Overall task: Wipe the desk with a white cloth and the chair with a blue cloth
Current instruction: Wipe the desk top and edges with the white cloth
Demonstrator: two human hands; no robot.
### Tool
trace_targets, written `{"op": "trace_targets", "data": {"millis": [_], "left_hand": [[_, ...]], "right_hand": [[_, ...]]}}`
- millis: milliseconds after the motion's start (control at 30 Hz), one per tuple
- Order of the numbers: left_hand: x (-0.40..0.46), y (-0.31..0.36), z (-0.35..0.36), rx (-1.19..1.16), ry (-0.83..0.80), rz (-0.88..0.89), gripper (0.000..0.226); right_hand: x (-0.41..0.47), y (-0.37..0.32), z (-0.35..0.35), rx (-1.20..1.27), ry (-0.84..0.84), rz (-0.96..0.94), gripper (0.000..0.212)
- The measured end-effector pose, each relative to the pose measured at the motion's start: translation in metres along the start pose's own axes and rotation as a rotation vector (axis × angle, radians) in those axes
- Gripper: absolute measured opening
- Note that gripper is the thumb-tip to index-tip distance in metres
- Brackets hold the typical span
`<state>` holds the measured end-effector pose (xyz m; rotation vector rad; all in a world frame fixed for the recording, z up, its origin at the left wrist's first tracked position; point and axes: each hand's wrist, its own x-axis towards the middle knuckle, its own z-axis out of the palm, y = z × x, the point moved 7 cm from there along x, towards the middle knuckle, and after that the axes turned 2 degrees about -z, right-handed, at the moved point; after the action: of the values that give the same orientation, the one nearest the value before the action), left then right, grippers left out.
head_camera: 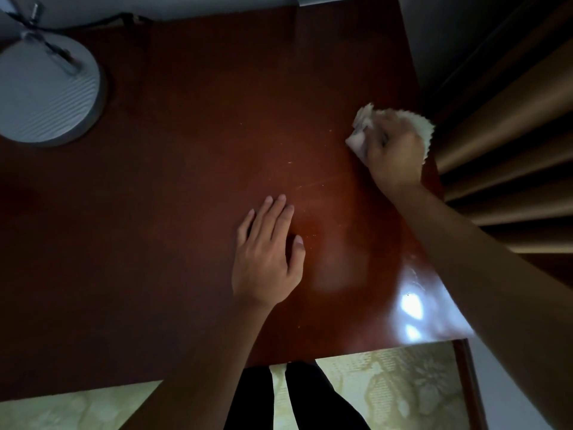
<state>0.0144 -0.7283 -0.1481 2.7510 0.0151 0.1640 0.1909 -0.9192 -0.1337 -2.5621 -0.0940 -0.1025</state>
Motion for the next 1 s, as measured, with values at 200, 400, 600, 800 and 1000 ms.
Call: {"op": "trace_targets", "data": {"millis": [200, 400, 600, 800, 1000], "left_hand": [[0.001, 0.002, -0.003, -0.007, 0.001, 0.005, 0.046], [0.001, 0.0, -0.006, -0.085, 0.014, 0.007, 0.046], [0.0, -0.004, -0.022, -0.134, 0.132, -0.038, 0.04], [0.01, -0.065, -0.053, -0.047, 0.062, -0.142, 0.051], [0.026, -0.104, -0.042, 0.085, -0.038, -0.222, 0.059]], "right_hand": [[-0.065, -0.034, 0.013, 0.061, -0.084, -0.237, 0.028], [0.022, -0.051, 0.043, 0.01, -0.084, -0.107, 0.037], [-0.077, -0.1, 0.058, 0.058, -0.215, -0.432, 0.031], [-0.038, -0.099, 0.065, 0.068, -0.241, -0.376, 0.033], [-0.019, -0.149, 0.105, 0.03, -0.303, -0.4, 0.036]]}}
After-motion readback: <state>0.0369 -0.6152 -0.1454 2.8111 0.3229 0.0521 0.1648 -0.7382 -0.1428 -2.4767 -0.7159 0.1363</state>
